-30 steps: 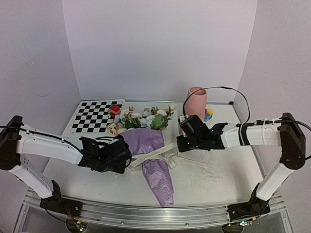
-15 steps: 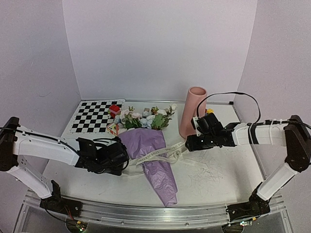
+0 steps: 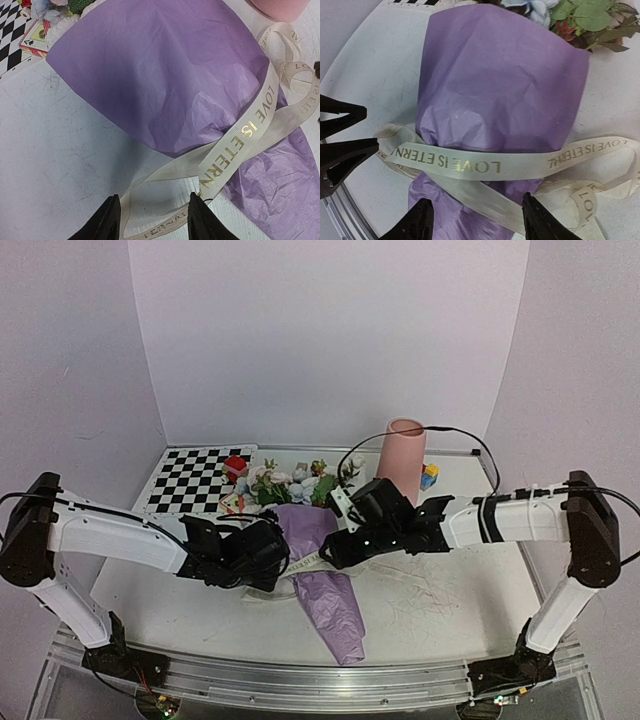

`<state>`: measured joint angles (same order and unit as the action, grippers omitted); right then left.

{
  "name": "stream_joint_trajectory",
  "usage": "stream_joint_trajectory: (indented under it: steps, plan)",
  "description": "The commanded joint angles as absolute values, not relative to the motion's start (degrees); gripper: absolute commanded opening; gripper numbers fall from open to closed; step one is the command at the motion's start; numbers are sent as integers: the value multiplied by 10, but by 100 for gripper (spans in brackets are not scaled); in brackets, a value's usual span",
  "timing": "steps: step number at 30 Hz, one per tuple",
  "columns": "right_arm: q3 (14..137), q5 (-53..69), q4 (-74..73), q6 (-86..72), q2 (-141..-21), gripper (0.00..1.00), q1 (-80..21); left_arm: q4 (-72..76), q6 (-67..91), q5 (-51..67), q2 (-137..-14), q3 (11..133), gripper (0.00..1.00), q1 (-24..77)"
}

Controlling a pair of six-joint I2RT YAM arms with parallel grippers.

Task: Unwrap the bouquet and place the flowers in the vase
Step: Untie the ribbon from the wrapping paper.

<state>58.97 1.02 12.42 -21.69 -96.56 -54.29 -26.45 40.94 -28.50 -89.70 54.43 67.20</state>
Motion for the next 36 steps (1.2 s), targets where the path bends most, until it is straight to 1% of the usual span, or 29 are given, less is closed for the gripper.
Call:
stream_joint_trajectory:
  steps: [1, 3, 6, 13, 16, 24, 25, 26, 28, 30, 33, 34, 36]
  plan:
    - [625, 7, 121, -231, -998, 64, -562, -232, 422, -296, -883, 547, 47, 665]
    - [636, 1, 120, -235, -1014, 66, -566, -228, 427, -297, -875, 532, 47, 661]
    - [652, -19, 115, -237, -1036, 65, -570, -227, 434, -299, -861, 517, 47, 659]
    - [684, -45, 108, -245, -1073, 56, -572, -227, 442, -314, -829, 491, 46, 657]
    - [691, -49, 107, -248, -1080, 50, -572, -228, 445, -312, -828, 484, 46, 657]
    - [698, -46, 105, -251, -1086, 25, -572, -230, 446, -310, -829, 482, 44, 657]
    - [698, -46, 105, -250, -1086, 25, -573, -230, 446, -310, -828, 481, 44, 657]
    - [698, -45, 105, -250, -1086, 28, -573, -230, 446, -309, -828, 481, 44, 657]
    - [699, -43, 104, -249, -1089, 41, -572, -230, 446, -308, -828, 480, 44, 657]
    - [698, -42, 104, -249, -1092, 44, -573, -231, 445, -307, -828, 481, 43, 657]
    - [700, -42, 104, -249, -1102, 43, -573, -231, 443, -307, -828, 482, 42, 657]
    - [700, -43, 104, -249, -1104, 40, -573, -231, 442, -306, -829, 483, 41, 657]
    - [697, -45, 104, -251, -1103, 32, -573, -231, 441, -305, -831, 485, 41, 657]
